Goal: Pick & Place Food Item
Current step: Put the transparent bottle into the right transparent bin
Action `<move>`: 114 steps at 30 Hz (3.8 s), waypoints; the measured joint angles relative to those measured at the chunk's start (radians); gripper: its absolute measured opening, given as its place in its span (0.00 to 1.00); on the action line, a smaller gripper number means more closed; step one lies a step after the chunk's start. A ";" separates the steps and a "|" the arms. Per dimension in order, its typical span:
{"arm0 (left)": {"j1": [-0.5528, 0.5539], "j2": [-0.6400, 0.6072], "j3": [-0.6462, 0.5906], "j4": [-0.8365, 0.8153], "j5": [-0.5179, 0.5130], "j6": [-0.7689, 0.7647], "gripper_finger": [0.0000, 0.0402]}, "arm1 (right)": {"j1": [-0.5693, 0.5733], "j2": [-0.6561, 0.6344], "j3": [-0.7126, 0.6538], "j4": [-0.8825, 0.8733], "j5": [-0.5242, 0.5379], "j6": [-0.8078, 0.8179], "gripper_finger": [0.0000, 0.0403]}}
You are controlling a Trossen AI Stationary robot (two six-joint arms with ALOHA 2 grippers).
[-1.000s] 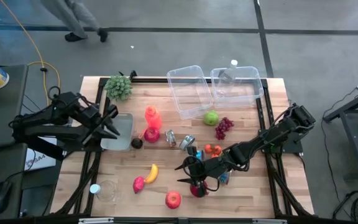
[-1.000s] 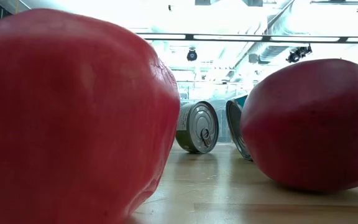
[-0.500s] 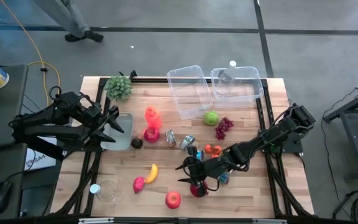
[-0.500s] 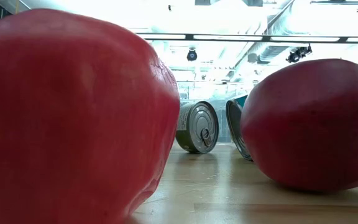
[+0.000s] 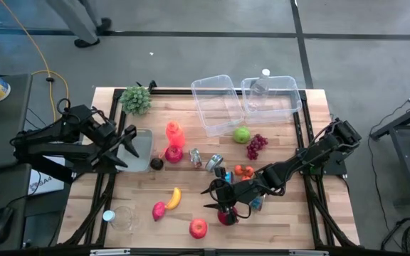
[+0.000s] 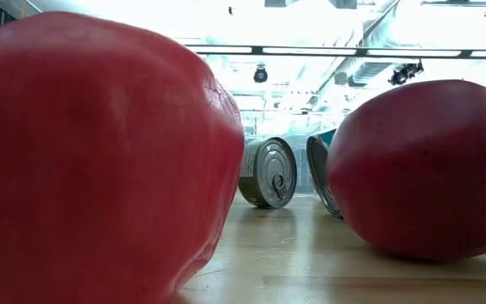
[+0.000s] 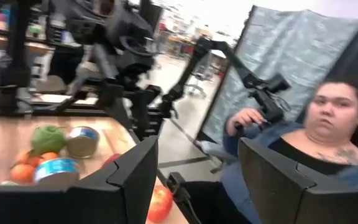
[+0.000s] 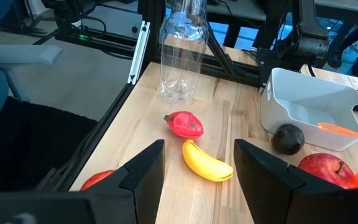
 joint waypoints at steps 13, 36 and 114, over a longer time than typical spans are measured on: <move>0.000 0.000 0.000 0.026 0.150 0.004 0.77 | 0.000 0.000 0.000 -0.012 0.000 -0.008 0.45; -0.079 0.014 0.000 -0.146 0.325 0.296 0.90 | 0.000 0.000 0.000 -0.014 0.000 -0.007 0.45; -0.851 0.445 -0.001 0.085 -0.316 0.397 0.46 | 0.000 0.000 0.000 -0.015 -0.022 0.001 0.45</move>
